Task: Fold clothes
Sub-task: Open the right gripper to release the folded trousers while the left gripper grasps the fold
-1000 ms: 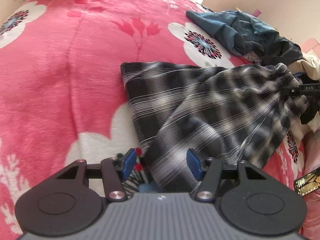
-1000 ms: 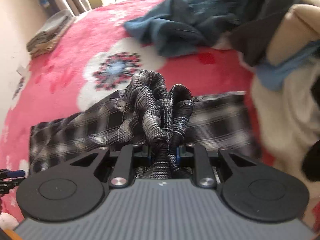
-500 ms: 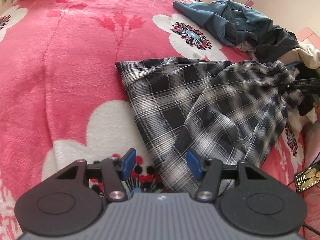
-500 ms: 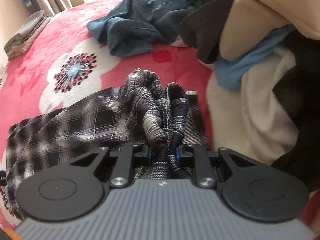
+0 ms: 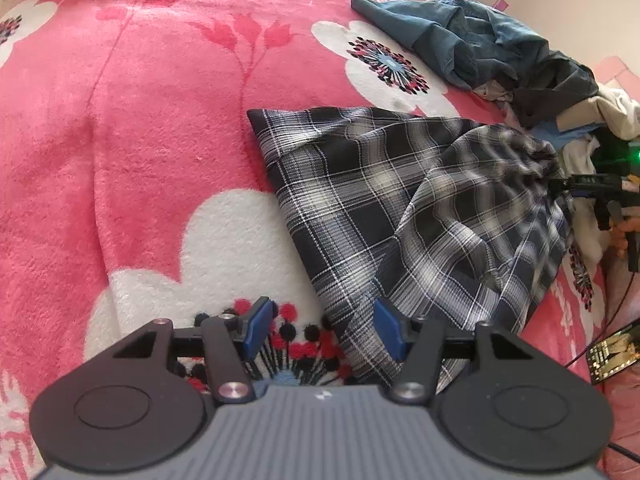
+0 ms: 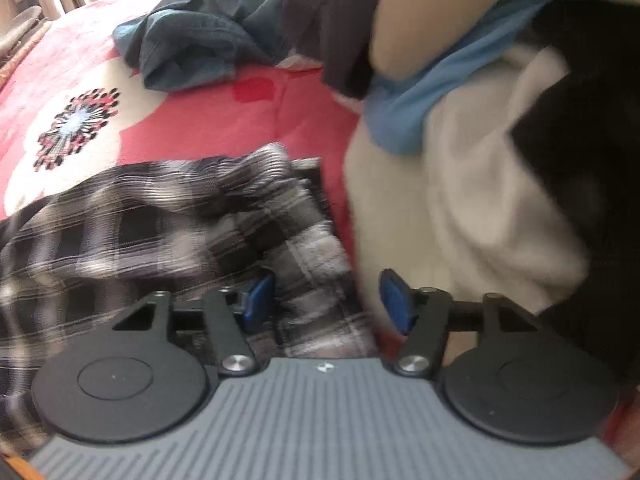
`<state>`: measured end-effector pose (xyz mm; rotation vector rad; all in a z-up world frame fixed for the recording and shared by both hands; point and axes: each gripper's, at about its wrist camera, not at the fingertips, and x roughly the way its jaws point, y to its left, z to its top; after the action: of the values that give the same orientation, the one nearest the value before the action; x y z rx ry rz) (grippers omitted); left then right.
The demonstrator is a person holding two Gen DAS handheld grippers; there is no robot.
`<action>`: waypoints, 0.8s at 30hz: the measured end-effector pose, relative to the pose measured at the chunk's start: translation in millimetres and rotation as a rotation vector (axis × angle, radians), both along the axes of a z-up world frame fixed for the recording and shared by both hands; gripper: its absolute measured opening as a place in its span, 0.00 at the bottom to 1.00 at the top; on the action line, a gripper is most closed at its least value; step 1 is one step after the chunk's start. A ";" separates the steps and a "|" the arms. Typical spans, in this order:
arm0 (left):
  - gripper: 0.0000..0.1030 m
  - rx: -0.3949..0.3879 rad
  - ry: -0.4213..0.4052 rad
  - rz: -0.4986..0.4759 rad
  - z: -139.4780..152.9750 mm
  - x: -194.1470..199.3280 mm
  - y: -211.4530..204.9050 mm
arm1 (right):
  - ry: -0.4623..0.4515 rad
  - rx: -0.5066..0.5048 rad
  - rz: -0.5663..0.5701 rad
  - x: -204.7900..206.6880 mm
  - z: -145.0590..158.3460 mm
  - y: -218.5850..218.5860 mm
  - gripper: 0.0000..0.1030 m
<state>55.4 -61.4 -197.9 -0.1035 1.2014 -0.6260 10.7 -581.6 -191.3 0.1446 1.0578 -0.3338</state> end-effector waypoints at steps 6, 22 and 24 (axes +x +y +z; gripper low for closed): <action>0.56 -0.056 0.012 0.045 2.4 5.1 11.7 | -0.204 0.068 -0.038 -36.9 34.8 3.0 0.64; 0.54 -0.157 0.109 0.094 -19.3 58.6 3.2 | -0.192 -0.061 1.132 -92.9 33.1 353.1 0.63; 0.52 -0.167 0.117 0.093 -21.8 63.9 2.8 | -0.156 -0.130 1.270 -106.2 17.4 381.4 0.63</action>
<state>119.4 -58.6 -219.7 -0.3385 1.2480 -0.6445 -95.5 -200.2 -173.9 -0.6022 0.7921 0.7474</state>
